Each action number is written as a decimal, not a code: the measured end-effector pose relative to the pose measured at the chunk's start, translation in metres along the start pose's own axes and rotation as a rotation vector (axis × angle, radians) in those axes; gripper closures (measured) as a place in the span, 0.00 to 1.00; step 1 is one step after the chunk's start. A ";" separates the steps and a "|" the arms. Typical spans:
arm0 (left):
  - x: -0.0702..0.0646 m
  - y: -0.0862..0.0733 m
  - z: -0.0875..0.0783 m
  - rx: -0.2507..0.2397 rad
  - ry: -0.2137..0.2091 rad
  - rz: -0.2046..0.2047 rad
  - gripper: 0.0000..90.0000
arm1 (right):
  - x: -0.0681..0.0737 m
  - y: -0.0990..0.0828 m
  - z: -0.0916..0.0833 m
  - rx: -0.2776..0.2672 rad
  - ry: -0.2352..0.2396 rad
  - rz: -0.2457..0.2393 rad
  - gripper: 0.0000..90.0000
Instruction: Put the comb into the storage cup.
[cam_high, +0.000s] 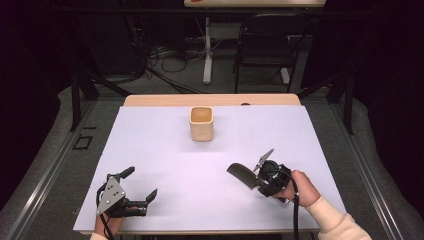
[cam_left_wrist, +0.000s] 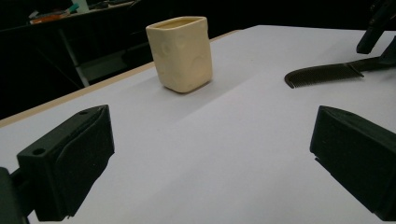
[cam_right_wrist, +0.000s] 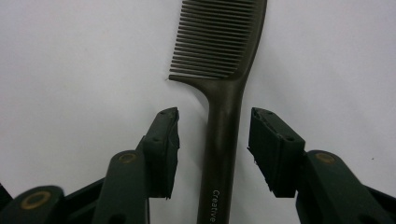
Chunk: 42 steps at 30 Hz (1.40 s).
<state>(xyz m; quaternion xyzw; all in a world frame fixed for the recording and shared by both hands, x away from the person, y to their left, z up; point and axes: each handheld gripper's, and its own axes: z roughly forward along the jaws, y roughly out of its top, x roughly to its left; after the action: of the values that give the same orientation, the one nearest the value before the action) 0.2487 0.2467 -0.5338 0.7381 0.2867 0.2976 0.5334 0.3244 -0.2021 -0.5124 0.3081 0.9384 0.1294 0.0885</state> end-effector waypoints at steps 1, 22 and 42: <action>0.000 0.000 0.000 0.000 0.000 0.000 0.00 | -0.001 0.001 0.001 0.007 -0.001 -0.004 0.61; 0.000 0.000 0.000 0.003 -0.001 0.001 0.00 | -0.009 0.016 0.019 0.137 0.011 0.017 0.71; 0.000 -0.001 0.000 0.013 -0.005 -0.002 0.00 | -0.011 0.014 0.015 0.106 0.034 0.076 0.80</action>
<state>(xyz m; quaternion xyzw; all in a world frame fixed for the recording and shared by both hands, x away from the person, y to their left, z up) 0.2489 0.2471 -0.5345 0.7419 0.2881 0.2934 0.5296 0.3449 -0.1951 -0.5215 0.3454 0.9329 0.0881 0.0511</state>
